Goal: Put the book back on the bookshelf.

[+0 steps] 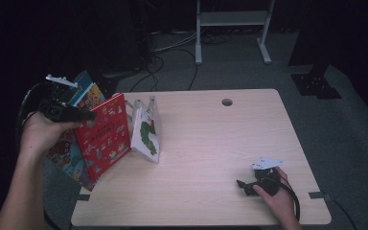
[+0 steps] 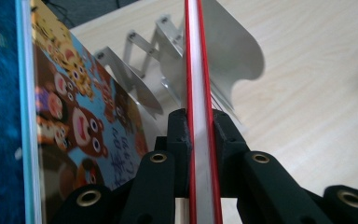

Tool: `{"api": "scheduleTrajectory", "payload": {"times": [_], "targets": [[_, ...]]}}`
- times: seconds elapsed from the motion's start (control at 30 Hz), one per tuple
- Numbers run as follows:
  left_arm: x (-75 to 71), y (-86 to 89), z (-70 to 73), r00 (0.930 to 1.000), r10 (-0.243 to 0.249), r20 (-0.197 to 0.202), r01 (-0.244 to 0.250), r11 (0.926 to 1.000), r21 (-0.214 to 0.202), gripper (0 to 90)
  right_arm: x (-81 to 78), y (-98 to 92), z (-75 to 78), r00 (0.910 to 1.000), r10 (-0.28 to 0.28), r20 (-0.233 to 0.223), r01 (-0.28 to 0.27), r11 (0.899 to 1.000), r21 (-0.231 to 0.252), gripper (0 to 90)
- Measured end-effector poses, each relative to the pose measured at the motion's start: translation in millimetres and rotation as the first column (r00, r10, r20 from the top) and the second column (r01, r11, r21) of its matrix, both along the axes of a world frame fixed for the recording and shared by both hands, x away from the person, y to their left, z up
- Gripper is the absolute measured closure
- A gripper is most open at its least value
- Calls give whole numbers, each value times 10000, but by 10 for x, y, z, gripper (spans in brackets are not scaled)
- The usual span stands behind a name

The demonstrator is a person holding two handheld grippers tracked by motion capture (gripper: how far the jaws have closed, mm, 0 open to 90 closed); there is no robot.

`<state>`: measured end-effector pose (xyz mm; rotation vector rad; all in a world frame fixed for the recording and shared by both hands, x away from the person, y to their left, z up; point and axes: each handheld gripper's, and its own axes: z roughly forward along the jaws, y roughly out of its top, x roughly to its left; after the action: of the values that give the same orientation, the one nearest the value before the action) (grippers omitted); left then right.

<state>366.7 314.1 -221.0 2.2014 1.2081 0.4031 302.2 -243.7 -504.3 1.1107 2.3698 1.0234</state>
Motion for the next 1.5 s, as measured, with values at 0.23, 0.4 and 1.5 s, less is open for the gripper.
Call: {"api": "scheduleTrajectory", "payload": {"times": [0.23, 0.4, 1.5], "targets": [[235, -52, -85, 9972, 717, 199, -713, 9973, -167, 794, 0, 0, 0, 10000, 0, -1, 0, 10000, 4, 68], [362, -93, -150, 9942, 1002, 393, -987, 9944, -382, 794, 0, 1, -1, 10000, -6, 3, 6, 10000, 11, 68], [557, -135, -454, 9915, 1278, 223, -1271, 9914, -308, 785, 30, 5, 0, 10000, 76, 18, -76, 10000, -17, 69]]}}
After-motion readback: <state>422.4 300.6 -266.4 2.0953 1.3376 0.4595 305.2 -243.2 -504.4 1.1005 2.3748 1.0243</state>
